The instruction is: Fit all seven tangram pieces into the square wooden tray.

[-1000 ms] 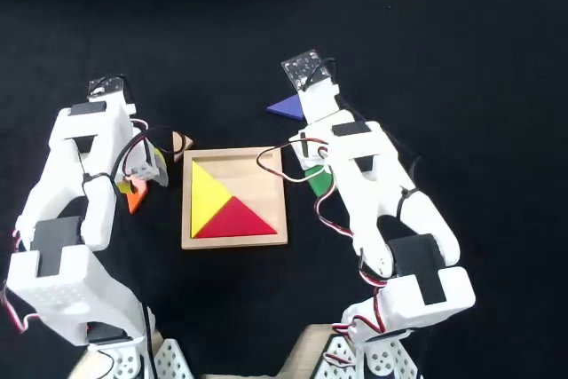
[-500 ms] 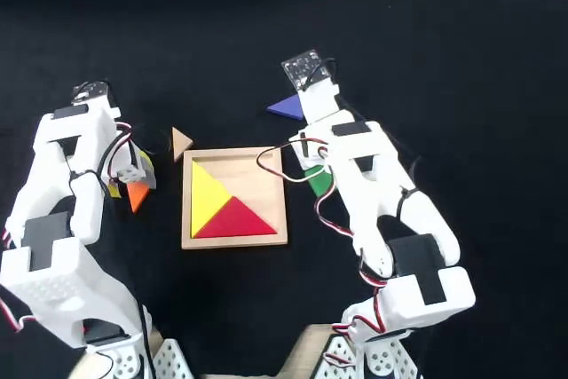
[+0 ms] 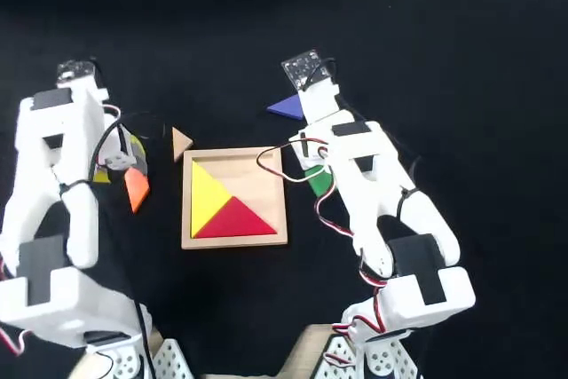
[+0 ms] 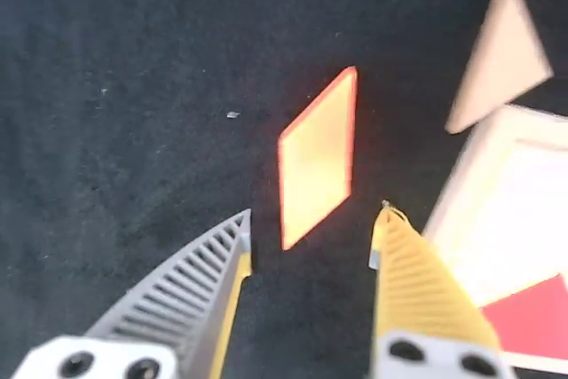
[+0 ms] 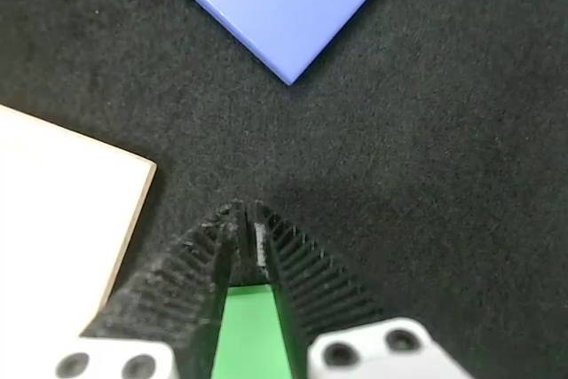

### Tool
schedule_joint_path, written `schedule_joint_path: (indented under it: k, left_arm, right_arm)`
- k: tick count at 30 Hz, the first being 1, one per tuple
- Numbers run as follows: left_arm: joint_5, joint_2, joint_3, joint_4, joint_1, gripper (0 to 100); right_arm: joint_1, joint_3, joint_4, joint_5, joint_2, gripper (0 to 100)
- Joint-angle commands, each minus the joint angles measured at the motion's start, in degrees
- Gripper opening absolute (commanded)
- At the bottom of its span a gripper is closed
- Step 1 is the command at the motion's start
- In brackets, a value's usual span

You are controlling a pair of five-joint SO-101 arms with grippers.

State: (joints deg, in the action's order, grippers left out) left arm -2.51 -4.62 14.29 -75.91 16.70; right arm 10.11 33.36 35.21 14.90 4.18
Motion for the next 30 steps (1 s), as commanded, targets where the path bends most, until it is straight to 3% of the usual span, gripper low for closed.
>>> schedule_joint_path:
  k: [1,8,30]
  left_arm:
    - [-2.99,2.46,2.24,3.16,-4.0,23]
    - [-6.24,-3.08,4.79,10.37,-4.35,23]
    - [-5.89,-5.27,5.41,10.64,-1.8,23]
  right_arm:
    - [-0.26,-0.4,-0.88,0.0,-3.38,1.1]
    - [-0.26,-0.4,-0.7,0.0,-3.38,1.1]
    - [-0.26,-0.4,-0.62,3.08,-3.21,1.1]
